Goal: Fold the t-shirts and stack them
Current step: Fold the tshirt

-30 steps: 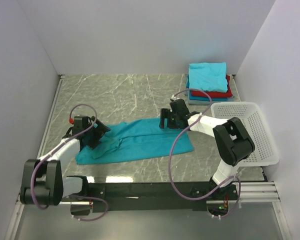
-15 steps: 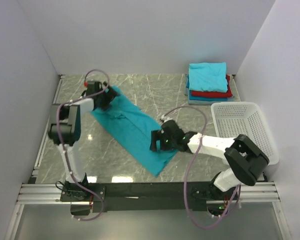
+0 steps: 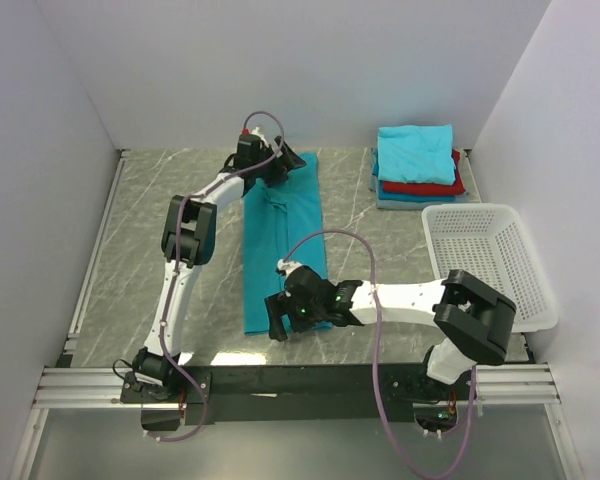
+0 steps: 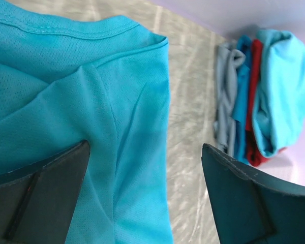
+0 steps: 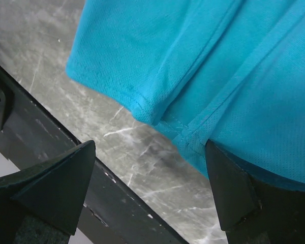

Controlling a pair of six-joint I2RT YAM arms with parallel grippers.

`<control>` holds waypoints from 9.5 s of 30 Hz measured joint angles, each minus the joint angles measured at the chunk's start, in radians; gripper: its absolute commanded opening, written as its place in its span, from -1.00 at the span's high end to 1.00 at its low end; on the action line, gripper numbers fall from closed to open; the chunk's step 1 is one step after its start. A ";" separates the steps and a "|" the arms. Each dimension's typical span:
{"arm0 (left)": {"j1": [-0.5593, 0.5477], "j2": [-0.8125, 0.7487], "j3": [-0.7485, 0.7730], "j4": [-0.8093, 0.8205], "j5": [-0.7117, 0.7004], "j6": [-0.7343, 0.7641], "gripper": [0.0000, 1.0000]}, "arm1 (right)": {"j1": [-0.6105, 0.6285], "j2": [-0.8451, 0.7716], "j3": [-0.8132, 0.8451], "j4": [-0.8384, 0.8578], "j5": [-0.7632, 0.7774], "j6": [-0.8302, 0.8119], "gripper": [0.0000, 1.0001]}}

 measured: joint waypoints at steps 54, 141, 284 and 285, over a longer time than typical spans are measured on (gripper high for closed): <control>-0.189 -1.761 -1.837 -0.298 -0.107 -0.154 -0.76 | -0.233 -0.525 -0.314 -0.075 0.065 0.186 -0.79; -0.078 -1.260 -1.370 -0.037 -0.086 -0.043 0.99 | -0.439 -0.135 0.204 -0.216 0.121 0.027 1.00; -0.104 -1.658 -2.015 0.151 -0.148 -0.171 0.99 | -0.365 -0.299 -0.330 0.018 -0.108 0.076 1.00; -0.120 -1.736 -2.024 0.082 -0.166 -0.190 0.99 | -0.349 -0.335 -0.348 0.000 -0.105 0.087 1.00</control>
